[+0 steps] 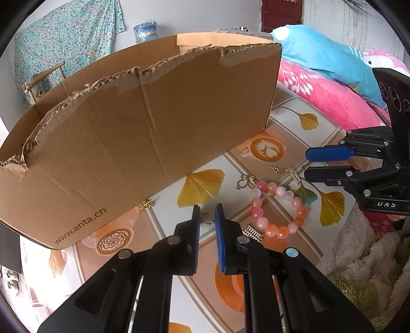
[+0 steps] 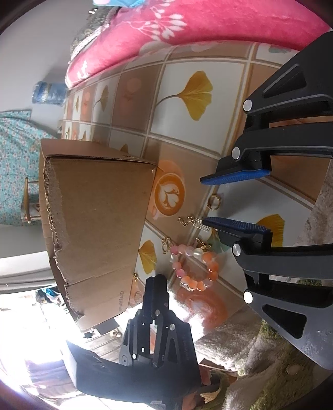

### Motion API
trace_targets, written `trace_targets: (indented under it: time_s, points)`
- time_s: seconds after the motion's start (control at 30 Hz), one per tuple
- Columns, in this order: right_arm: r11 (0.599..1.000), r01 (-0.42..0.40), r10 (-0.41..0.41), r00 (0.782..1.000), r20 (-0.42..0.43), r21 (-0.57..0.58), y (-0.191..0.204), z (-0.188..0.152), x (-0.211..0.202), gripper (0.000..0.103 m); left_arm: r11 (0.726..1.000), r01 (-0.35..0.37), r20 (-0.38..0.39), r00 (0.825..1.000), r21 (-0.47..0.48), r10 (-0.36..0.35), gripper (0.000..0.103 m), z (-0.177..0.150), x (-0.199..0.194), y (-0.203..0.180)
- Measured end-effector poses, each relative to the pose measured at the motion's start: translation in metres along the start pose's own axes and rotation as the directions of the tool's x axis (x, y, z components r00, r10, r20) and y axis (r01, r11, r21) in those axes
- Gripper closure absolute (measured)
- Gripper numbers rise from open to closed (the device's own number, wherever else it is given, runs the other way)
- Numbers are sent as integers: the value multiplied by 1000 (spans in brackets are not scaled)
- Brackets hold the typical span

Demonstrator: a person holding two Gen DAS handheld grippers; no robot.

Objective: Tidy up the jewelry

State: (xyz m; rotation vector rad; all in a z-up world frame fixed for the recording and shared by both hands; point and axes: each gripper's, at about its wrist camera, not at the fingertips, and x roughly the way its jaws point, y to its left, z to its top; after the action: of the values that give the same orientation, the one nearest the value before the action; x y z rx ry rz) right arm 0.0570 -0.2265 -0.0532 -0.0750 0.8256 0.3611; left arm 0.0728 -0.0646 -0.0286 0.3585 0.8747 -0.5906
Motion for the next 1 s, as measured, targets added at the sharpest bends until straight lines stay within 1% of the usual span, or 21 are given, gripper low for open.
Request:
trace_targets:
  time_s: [0.1, 0.2, 0.3, 0.33, 0.6, 0.7, 0.83, 1.0]
  points:
    - [999, 26, -26, 1000, -2, -21, 3, 0, 1, 83, 1000, 2, 2, 1000, 2, -2, 92, 0, 0, 0]
    - [999, 33, -33, 999, -8, -26, 4, 0, 1, 90, 1000, 3, 5, 1000, 2, -3, 92, 0, 0, 0]
    - [999, 40, -40, 999, -15, -35, 6, 0, 1, 91, 1000, 3, 7, 1000, 3, -3, 92, 0, 0, 0]
    - [998, 41, -41, 999, -16, -37, 6, 0, 1, 93, 1000, 3, 8, 1000, 3, -3, 92, 0, 0, 0]
    - [999, 33, -33, 999, -11, -22, 6, 1, 0, 95, 1000, 5, 14, 1000, 4, -5, 92, -1, -1, 1]
    - [1000, 26, -26, 1000, -9, -17, 5, 3, 0, 101, 1000, 7, 14, 1000, 6, -7, 92, 0, -1, 1]
    - [1000, 23, -24, 1000, -11, -12, 5, 4, 0, 101, 1000, 7, 17, 1000, 6, -7, 92, 0, 0, 1]
    - [1000, 25, -25, 1000, -2, -3, 4, 5, -2, 94, 1000, 7, 17, 1000, 7, -7, 92, 0, -1, 1]
